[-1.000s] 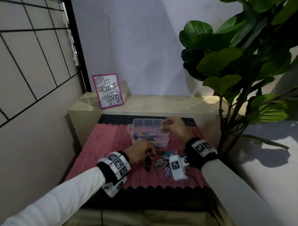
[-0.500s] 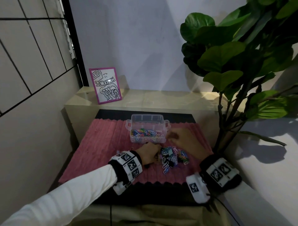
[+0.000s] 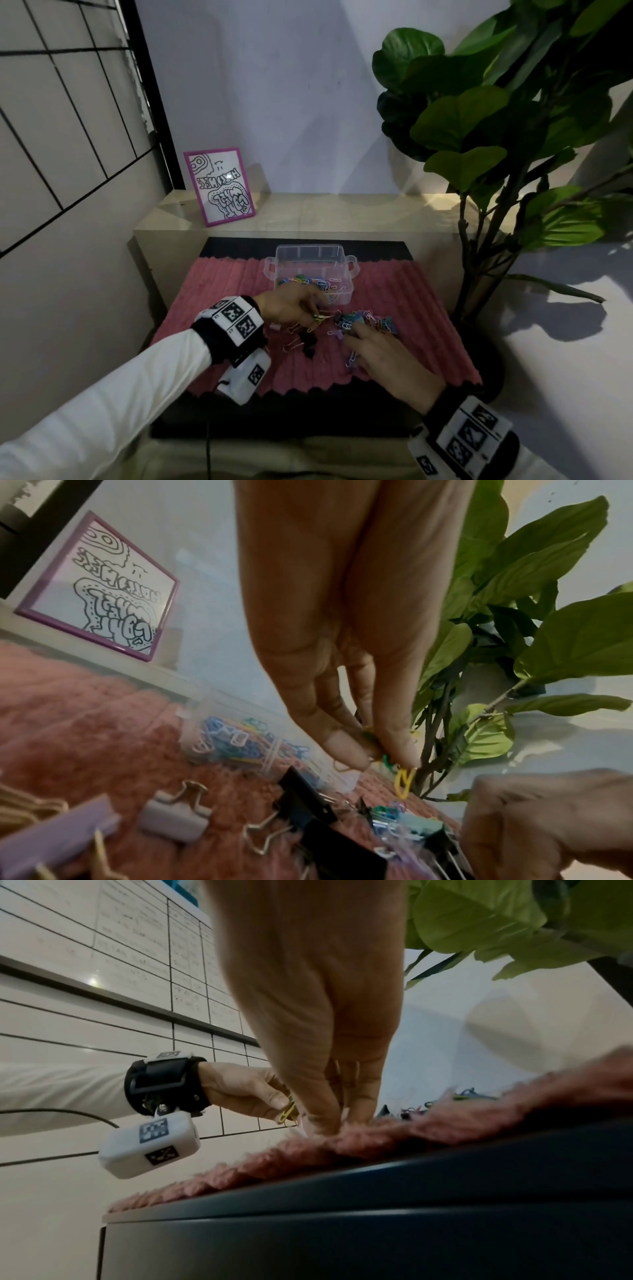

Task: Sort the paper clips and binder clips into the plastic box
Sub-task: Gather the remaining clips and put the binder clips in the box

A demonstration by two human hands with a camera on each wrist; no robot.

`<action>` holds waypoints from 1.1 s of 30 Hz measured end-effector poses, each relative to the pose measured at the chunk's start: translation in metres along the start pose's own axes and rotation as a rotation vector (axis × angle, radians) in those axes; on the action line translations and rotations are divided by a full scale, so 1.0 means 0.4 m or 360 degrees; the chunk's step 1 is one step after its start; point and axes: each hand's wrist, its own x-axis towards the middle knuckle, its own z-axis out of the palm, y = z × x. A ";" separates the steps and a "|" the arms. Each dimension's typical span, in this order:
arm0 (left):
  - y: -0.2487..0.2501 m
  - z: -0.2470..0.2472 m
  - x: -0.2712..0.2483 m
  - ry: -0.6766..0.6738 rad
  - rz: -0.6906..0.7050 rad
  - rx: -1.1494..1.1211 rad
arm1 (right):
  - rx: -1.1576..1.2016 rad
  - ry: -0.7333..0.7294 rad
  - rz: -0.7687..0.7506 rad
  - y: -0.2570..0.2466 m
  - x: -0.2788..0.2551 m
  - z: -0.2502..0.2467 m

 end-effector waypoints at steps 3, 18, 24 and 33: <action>-0.003 -0.011 -0.002 0.0034 0.0049 -0.0129 | 0.0089 -0.0029 0.0027 0.002 0.003 -0.011; -0.001 -0.074 0.019 0.0207 0.0108 -0.0068 | -0.0028 0.0063 -0.0405 0.070 0.010 0.029; 0.030 0.031 0.045 -0.0092 0.0265 0.0518 | -0.0156 0.0275 -0.0483 0.074 0.012 0.032; 0.054 0.109 0.066 -0.0190 0.0215 0.0977 | 0.1618 0.0475 0.0560 0.087 0.001 -0.002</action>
